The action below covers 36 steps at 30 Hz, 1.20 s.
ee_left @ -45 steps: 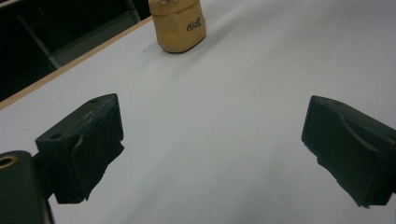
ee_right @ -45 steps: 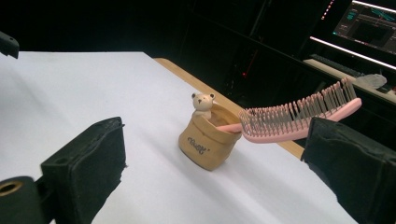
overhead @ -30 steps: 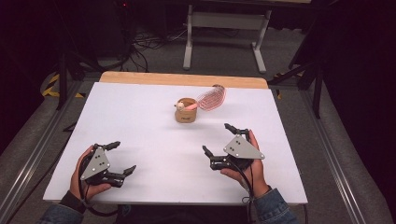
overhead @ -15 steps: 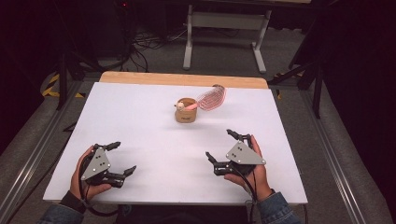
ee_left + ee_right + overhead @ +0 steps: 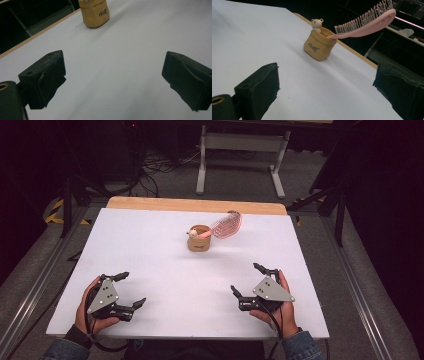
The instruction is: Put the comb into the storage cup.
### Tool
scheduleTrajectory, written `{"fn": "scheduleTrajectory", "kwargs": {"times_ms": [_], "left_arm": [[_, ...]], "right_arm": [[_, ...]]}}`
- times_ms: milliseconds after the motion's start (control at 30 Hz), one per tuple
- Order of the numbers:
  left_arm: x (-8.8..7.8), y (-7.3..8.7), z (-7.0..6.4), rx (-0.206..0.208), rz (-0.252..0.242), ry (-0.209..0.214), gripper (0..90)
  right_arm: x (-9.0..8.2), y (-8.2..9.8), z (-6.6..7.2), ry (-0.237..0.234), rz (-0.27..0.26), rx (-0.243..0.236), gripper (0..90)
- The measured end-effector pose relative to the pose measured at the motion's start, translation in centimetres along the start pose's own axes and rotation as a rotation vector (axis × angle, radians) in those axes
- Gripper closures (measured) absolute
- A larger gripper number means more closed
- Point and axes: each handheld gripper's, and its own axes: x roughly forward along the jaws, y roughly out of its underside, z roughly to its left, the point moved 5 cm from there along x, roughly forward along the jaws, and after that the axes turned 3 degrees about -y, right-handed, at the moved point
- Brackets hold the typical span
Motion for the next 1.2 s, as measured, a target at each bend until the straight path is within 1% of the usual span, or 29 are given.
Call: {"fn": "scheduleTrajectory", "kwargs": {"times_ms": [100, 133, 233, 267, 333, 400, 433, 533, 633, 733, 833, 933, 1000, 1033, 1100, 1200], "left_arm": [[0.0, 0.0, 0.0, 0.001, -0.001, -0.001, 6.3], [0.0, 0.0, 0.0, 0.003, -0.001, -0.002, 6.3], [0.0, -0.1, 0.0, 0.006, -0.003, -0.002, 6.2], [0.0, -0.1, 0.0, 0.007, -0.001, -0.002, 6.2], [0.0, -0.1, 0.0, 0.007, -0.002, -0.001, 6.2], [0.0, -0.1, 0.0, 0.008, -0.002, -0.003, 6.1], [0.0, -0.1, 0.0, 0.007, -0.002, -0.002, 5.7], [0.0, 0.0, 0.0, 0.003, -0.001, -0.002, 5.7], [0.1, -0.1, 0.0, 0.006, -0.002, -0.002, 5.8], [0.2, -0.1, 0.0, 0.003, -0.001, 0.001, 5.8], [0.2, -0.2, 0.1, -0.001, -0.007, -0.003, 5.8], [0.3, -0.2, 0.1, 0.002, -0.004, -0.008, 5.7], [0.3, -0.1, 0.1, 0.004, 0.001, -0.014, 5.8], [0.4, -0.1, 0.2, 0.000, 0.003, -0.017, 5.8], [0.4, -0.1, 0.2, 0.000, 0.003, -0.019, 5.9], [0.4, -0.2, 0.1, 0.003, 0.002, -0.025, 5.8]], "right_arm": [[-0.4, 0.5, -0.3, 0.004, 0.008, 0.014, 6.3], [-0.5, 0.8, -0.5, 0.016, 0.016, 0.010, 6.3], [-0.9, 1.3, -0.8, 0.018, 0.018, 0.023, 6.3], [-1.0, 1.5, -0.8, 0.027, 0.019, 0.025, 6.4], [-1.2, 1.8, -1.0, 0.029, 0.024, 0.034, 6.4], [-1.3, 2.1, -1.1, 0.031, 0.029, 0.034, 6.4], [-1.4, 2.5, -1.2, 0.033, 0.038, 0.029, 6.4], [-1.5, 3.0, -1.2, 0.038, 0.051, 0.028, 6.4], [-1.7, 3.9, -1.1, 0.053, 0.068, 0.003, 6.4], [-1.8, 4.6, -0.9, 0.048, 0.089, 0.003, 6.4], [-2.0, 5.4, -0.8, 0.058, 0.115, -0.015, 6.3], [-2.2, 5.6, -0.9, 0.073, 0.108, -0.018, 6.3], [-2.2, 5.6, -0.9, 0.071, 0.103, -0.010, 6.1], [-2.1, 5.7, -0.9, 0.066, 0.103, -0.005, 5.8], [-1.9, 5.8, -0.6, 0.051, 0.111, -0.009, 5.7], [-1.8, 5.8, -0.4, 0.049, 0.117, -0.015, 5.7]]}}
